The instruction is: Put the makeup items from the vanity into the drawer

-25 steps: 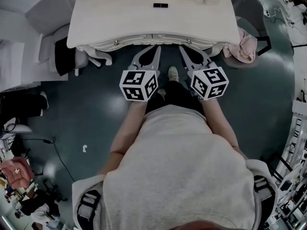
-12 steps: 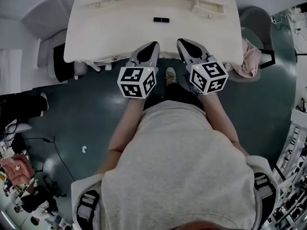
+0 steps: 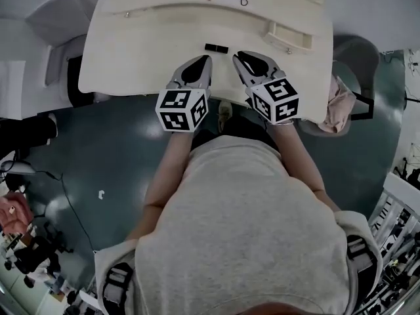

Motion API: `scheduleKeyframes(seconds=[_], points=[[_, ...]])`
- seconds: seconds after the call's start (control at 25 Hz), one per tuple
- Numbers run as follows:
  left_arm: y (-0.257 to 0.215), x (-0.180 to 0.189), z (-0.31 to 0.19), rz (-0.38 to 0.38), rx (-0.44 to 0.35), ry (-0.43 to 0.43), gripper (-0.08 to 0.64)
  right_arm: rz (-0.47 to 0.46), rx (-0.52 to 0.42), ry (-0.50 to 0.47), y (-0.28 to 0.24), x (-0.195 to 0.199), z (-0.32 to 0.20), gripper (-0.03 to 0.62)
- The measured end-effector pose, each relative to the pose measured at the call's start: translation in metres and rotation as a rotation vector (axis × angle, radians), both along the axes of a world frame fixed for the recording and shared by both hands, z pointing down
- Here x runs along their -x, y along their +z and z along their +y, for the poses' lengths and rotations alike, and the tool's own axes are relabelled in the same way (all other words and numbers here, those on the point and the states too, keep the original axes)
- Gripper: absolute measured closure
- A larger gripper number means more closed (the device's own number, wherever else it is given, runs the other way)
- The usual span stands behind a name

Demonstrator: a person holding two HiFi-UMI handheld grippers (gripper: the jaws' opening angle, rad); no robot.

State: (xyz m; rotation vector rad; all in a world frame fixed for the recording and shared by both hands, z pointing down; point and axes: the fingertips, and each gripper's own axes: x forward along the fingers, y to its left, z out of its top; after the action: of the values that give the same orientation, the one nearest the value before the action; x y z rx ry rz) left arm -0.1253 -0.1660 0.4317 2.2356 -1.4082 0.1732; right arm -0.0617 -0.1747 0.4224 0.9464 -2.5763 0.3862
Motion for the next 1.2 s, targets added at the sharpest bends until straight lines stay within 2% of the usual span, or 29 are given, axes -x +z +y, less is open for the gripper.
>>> scheduleKeyframes(seconds=[0.12, 0.24, 0.36, 0.52, 0.64, 1.08, 1.2], points=[[0.013, 0.002, -0.010, 0.002, 0.036, -0.023, 0.551, 0.019, 0.016, -0.054, 0.012, 0.009, -0.014, 0.581], [0.023, 0.008, -0.019, 0.007, 0.058, -0.065, 0.551, 0.032, 0.060, -0.148, 0.026, 0.021, -0.022, 0.574], [0.027, 0.017, -0.026, 0.003, 0.061, -0.120, 0.551, 0.058, 0.099, -0.232, 0.041, 0.031, -0.026, 0.476], [0.037, 0.022, -0.031, 0.013, 0.096, -0.155, 0.551, 0.156, 0.091, -0.320, 0.063, 0.039, -0.030, 0.473], [0.043, 0.022, -0.033, 0.018, 0.113, -0.170, 0.551, 0.207, 0.106, -0.368, 0.079, 0.043, -0.030, 0.425], [0.055, 0.020, -0.040, 0.010, 0.142, -0.183, 0.551, 0.315, 0.109, -0.436, 0.115, 0.052, -0.040, 0.427], [0.056, 0.019, -0.041, 0.002, 0.146, -0.174, 0.551, 0.334, 0.108, -0.439, 0.121, 0.053, -0.040, 0.461]])
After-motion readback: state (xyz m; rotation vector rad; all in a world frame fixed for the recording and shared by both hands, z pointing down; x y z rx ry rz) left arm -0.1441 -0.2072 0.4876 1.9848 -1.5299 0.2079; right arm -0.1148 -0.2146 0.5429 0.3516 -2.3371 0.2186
